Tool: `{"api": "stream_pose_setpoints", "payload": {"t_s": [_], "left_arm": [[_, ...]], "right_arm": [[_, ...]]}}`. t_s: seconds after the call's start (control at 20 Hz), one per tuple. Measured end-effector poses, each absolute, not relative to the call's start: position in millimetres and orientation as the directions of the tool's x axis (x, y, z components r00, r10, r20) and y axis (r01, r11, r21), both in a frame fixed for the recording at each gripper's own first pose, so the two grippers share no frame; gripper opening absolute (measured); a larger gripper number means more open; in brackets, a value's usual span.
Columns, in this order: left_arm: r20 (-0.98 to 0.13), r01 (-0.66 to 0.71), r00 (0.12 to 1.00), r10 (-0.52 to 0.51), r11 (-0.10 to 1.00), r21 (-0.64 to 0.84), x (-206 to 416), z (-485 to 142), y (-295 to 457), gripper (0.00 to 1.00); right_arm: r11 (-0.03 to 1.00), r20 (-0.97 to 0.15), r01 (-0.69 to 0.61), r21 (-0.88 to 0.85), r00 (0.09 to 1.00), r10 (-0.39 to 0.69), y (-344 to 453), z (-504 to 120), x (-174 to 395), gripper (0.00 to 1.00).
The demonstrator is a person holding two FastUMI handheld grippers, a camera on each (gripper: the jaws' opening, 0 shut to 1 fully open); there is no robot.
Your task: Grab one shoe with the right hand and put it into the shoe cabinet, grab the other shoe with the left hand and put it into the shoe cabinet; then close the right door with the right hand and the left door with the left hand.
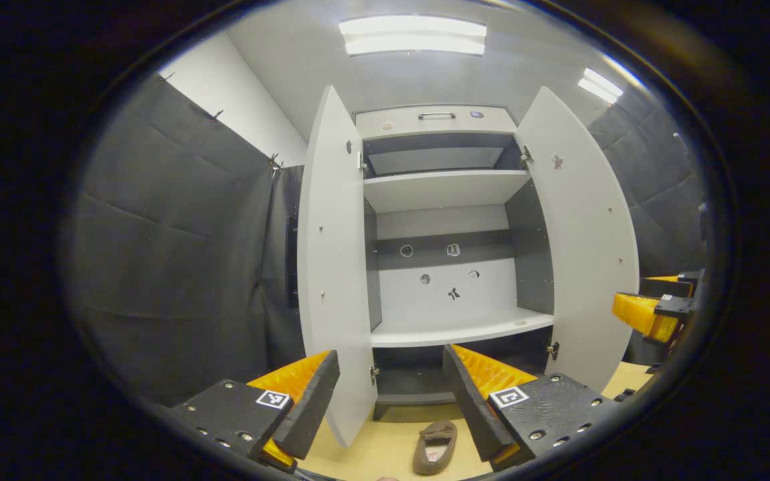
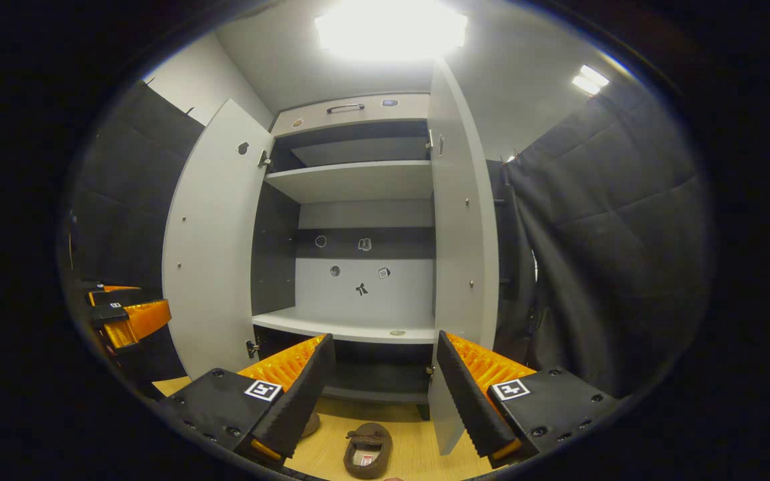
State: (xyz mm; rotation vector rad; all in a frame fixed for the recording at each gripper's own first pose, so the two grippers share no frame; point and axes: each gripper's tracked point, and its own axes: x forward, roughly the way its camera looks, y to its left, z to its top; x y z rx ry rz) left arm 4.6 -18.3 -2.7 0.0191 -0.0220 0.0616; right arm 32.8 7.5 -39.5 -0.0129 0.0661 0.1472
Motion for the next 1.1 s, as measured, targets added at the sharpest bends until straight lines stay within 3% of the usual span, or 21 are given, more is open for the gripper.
{"api": "stream_pose_setpoints", "payload": {"t_s": [0.2, 0.3, 0.4, 0.75, 1.1], "left_arm": [[0.008, -0.066, 0.998, 0.066, 0.998, 0.014, 16, -13, -14, 0.98], [0.0, -0.062, 0.998, 0.062, 0.998, 0.017, 24, -18, -11, 0.86], [0.002, -0.062, 0.998, 0.062, 0.998, 0.012, 32, -20, -7, 0.92], [-0.006, -0.04, 0.999, 0.04, 0.999, 0.021, 55, -32, -1, 0.92], [-0.015, -0.043, 0.999, 0.044, 0.998, 0.038, 62, -42, 14, 0.92]], "right_arm": [[0.982, -0.16, -0.188, -0.002, 0.97, 0.185, 26, -82, 49, 0.98], [0.979, -0.216, -0.203, 0.005, 0.956, 0.199, 36, -108, 55, 0.98], [0.976, -0.273, -0.217, -0.007, 0.94, 0.207, 45, -136, 59, 0.98], [0.965, -0.508, -0.26, -0.028, 0.835, 0.211, 65, -242, 66, 0.99], [0.953, -0.708, -0.304, -0.003, 0.674, 0.213, 73, -328, 54, 0.99]]}}
